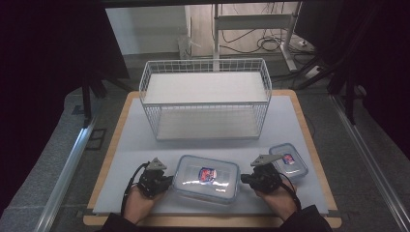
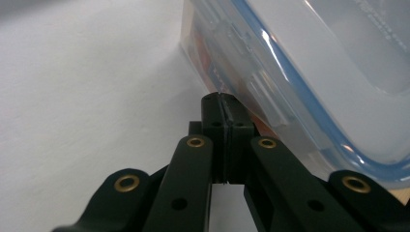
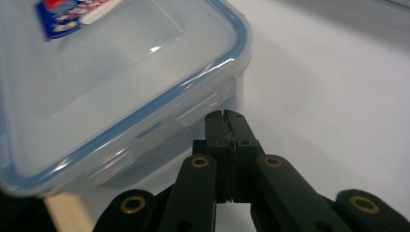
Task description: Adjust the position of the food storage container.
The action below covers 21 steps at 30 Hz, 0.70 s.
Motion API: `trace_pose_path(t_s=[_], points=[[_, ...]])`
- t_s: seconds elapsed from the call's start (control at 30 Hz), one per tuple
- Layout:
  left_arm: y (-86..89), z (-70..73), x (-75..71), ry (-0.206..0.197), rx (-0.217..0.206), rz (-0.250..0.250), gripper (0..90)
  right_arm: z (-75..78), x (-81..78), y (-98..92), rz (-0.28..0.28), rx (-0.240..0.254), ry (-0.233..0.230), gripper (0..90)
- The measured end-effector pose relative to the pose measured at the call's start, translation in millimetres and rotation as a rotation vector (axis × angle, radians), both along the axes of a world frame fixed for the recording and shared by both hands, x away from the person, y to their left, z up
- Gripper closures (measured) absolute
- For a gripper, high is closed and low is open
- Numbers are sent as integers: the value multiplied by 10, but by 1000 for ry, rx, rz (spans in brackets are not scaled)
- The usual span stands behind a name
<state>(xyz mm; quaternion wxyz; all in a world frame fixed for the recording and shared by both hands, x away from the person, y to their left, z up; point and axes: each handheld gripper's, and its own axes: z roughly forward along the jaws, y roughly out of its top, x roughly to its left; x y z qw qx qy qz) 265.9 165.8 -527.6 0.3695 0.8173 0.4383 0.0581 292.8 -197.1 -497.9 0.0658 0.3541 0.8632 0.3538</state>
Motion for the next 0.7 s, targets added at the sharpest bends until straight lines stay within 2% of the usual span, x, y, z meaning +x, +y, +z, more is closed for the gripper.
trace_pose_path(t_s=[0.07,0.13,0.2,0.37,0.5,0.53,0.57,0.7], points=[[-48,1,25,3,-2,-7,899,-26,42,0,-16,-17,2,900],[-121,-4,57,0,25,-8,899,-41,84,-1,-34,-27,-1,900],[-141,3,93,-1,11,2,899,-30,128,-12,-51,-29,-13,900],[-168,6,171,-1,2,34,899,-50,247,-35,-84,1,1,900],[-162,12,238,6,-35,65,899,-45,312,-17,-97,7,-7,900],[-162,12,238,6,-35,65,898,-44,324,-18,-99,14,-1,900],[-129,5,244,20,-61,59,897,-44,333,-21,-96,19,3,899],[-59,68,133,-3,-53,26,871,-4,271,-57,-76,0,-18,899]])
